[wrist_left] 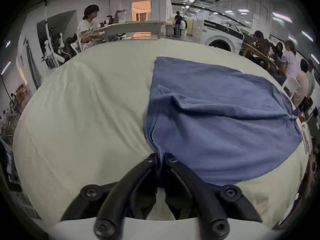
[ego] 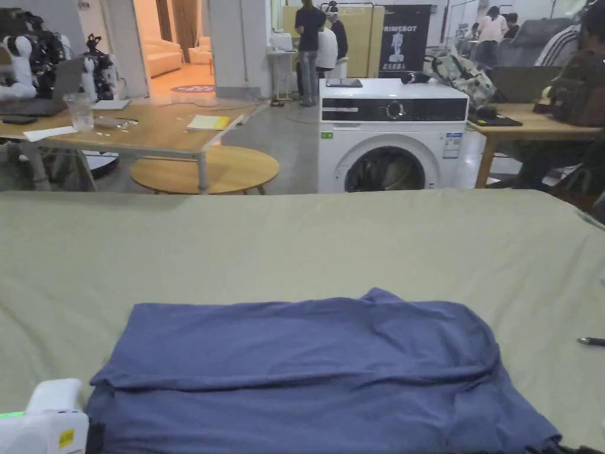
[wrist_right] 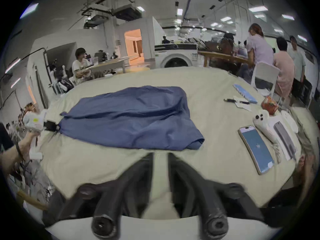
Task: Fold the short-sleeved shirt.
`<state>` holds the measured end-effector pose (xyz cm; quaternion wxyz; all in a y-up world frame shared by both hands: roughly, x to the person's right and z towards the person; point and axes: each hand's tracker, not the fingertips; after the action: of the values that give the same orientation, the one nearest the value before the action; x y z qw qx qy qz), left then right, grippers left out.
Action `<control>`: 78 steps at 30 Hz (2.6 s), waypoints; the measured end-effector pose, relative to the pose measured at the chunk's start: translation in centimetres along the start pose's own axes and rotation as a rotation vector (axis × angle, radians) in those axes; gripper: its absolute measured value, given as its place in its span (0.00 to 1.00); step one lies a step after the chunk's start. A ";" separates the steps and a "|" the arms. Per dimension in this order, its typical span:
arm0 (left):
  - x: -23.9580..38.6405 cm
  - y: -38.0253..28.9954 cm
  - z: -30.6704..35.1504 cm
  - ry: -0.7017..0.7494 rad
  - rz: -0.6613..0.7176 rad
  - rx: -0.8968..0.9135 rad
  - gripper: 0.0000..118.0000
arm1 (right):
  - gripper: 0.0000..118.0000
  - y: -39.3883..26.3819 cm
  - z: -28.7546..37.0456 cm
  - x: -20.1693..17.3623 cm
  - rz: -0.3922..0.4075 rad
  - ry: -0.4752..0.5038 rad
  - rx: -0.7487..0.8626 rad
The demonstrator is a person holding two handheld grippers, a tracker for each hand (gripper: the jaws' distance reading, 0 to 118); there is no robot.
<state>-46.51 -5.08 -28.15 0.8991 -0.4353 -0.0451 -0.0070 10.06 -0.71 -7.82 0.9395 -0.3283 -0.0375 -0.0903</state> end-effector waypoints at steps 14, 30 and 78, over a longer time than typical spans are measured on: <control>0.5 -0.3 1.4 0.002 -0.051 0.002 0.00 | 0.03 2.4 -9.8 2.3 -0.111 -0.101 -0.135; -2.4 -11.7 16.2 -0.142 -0.078 0.099 0.00 | 0.03 -5.1 5.5 2.3 -0.006 -0.159 -0.073; -2.1 7.3 -5.6 -0.078 0.160 -0.046 0.11 | 0.00 -2.4 2.1 -0.4 0.132 0.005 -0.060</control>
<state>-47.77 -4.98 -37.48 0.8840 -0.4582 -0.0450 0.0806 9.18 -1.18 -4.72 0.9332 -0.3579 -0.0109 -0.0300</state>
